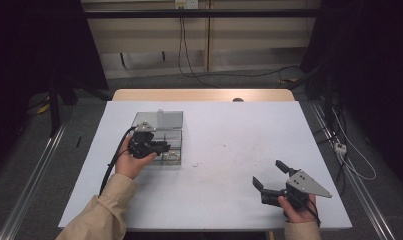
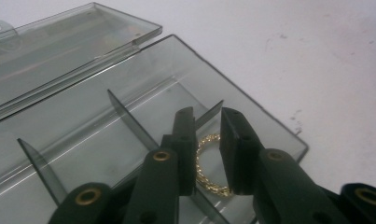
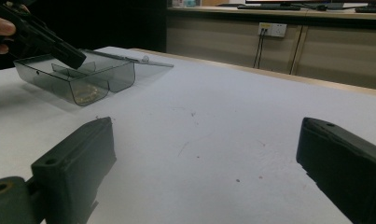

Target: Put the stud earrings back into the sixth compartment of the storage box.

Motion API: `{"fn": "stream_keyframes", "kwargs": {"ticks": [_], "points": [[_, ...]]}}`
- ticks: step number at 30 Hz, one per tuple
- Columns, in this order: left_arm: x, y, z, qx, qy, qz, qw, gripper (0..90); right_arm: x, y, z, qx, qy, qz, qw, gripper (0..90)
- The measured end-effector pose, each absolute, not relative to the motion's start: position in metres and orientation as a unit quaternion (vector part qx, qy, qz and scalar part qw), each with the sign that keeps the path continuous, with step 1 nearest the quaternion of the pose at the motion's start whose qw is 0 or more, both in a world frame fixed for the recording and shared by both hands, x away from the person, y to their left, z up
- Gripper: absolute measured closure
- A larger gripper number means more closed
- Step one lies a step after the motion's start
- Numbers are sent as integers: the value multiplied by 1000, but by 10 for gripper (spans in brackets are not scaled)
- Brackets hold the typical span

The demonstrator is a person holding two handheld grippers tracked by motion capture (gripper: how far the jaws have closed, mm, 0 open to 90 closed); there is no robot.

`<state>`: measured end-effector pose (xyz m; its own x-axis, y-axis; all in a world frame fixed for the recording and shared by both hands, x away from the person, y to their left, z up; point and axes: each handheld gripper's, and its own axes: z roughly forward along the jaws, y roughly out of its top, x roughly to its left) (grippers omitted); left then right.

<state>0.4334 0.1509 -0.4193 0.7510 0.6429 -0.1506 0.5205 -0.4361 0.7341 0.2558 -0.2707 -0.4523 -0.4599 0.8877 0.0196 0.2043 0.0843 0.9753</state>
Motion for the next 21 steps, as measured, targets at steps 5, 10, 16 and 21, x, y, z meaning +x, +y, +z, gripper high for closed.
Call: {"fn": "stream_keyframes", "kwargs": {"ticks": [5,10,16,21], "points": [[424,156,-410,842,335,64,419,643,254,-273,-452,416,660,538,319,38],[410,164,-402,841,315,52,436,529,252,-274,-452,416,661,536,320,38],[387,179,-405,834,305,40,458,421,252,-274,-452,418,662,534,320,38],[369,194,-416,829,304,30,468,321,252,-274,-453,419,663,532,320,38]]}}
